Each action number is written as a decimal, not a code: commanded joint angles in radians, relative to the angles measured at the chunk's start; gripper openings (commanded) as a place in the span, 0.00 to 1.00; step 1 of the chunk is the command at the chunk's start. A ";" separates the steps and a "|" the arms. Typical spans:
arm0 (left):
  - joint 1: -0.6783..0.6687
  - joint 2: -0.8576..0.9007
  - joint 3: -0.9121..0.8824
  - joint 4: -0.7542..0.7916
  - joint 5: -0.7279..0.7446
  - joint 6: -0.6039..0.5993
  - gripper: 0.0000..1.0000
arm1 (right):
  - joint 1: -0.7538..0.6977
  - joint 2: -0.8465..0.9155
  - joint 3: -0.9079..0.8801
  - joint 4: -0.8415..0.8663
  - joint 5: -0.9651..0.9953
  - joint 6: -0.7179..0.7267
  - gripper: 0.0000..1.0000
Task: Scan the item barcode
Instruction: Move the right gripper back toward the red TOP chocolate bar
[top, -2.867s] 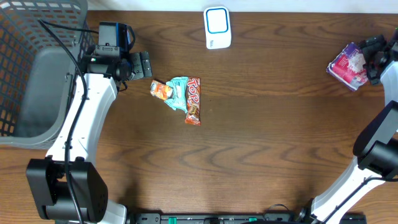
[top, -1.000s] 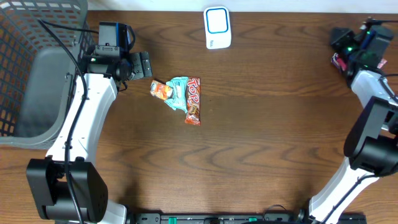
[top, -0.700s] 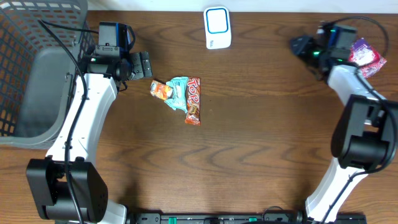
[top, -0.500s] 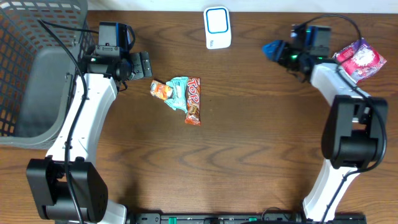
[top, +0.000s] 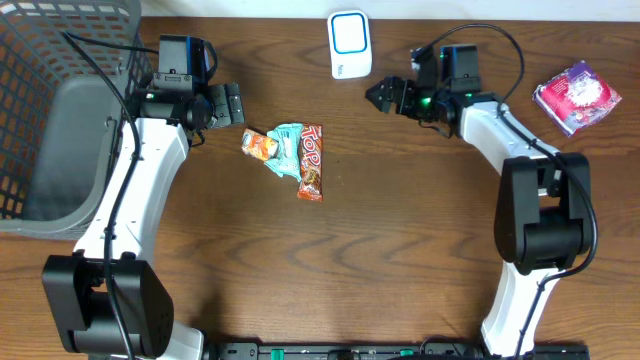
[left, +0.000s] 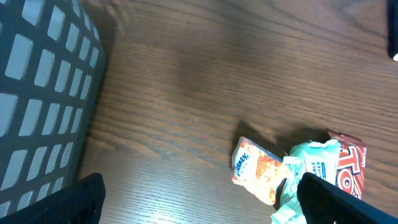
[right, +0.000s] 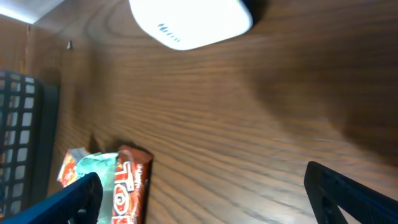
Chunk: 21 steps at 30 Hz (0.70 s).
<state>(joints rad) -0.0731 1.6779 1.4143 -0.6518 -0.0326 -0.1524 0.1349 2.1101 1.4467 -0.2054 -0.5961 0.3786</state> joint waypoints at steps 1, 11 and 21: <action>0.005 0.008 -0.003 -0.002 -0.009 0.009 0.98 | 0.019 -0.025 0.012 -0.002 -0.025 0.034 0.99; 0.005 0.008 -0.003 -0.002 -0.010 0.009 0.98 | 0.068 -0.025 0.012 -0.021 -0.076 0.039 0.99; 0.005 0.008 -0.003 -0.002 -0.009 0.009 0.98 | 0.121 -0.025 0.012 0.008 -0.100 -0.002 0.99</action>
<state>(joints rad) -0.0731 1.6779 1.4143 -0.6518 -0.0326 -0.1528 0.2428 2.1101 1.4467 -0.2100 -0.6701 0.3996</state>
